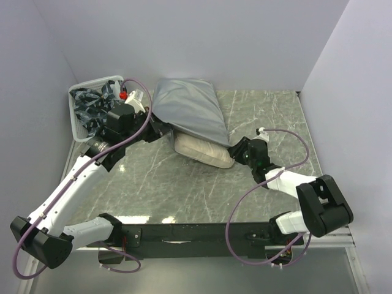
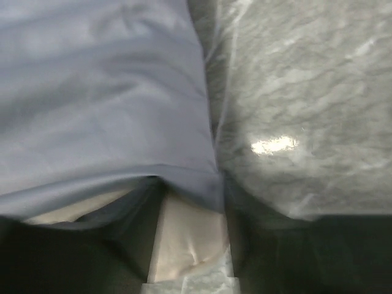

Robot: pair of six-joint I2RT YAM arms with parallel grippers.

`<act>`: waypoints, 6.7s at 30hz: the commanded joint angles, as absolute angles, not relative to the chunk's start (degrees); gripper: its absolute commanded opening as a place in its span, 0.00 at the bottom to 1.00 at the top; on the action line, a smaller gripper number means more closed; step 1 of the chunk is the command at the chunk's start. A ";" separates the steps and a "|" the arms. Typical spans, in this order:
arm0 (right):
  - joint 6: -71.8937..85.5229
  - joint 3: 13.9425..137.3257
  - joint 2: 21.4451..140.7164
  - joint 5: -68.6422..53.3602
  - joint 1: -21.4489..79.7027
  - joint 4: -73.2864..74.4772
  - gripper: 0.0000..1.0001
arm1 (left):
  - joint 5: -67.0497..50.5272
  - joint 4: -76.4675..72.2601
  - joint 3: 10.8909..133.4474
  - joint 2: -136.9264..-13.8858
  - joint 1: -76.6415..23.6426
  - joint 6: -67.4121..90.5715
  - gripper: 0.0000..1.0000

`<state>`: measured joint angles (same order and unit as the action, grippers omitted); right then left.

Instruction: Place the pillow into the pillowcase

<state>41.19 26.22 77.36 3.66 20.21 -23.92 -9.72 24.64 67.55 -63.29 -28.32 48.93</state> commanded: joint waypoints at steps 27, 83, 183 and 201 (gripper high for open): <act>34.72 119.75 72.23 6.59 13.72 25.21 0.00 | -6.05 25.49 128.57 -85.51 -11.61 35.42 0.07; 43.42 126.12 76.29 -13.36 8.00 18.19 0.00 | -25.93 -15.64 76.04 -89.66 -22.94 28.48 0.58; 47.98 120.67 82.18 -6.07 -11.42 4.67 0.00 | -1.31 -22.65 143.86 -122.87 -27.08 26.10 0.01; 48.08 120.31 69.35 3.43 -17.58 -1.07 0.00 | -20.28 -27.69 132.20 -102.25 -21.70 30.51 0.01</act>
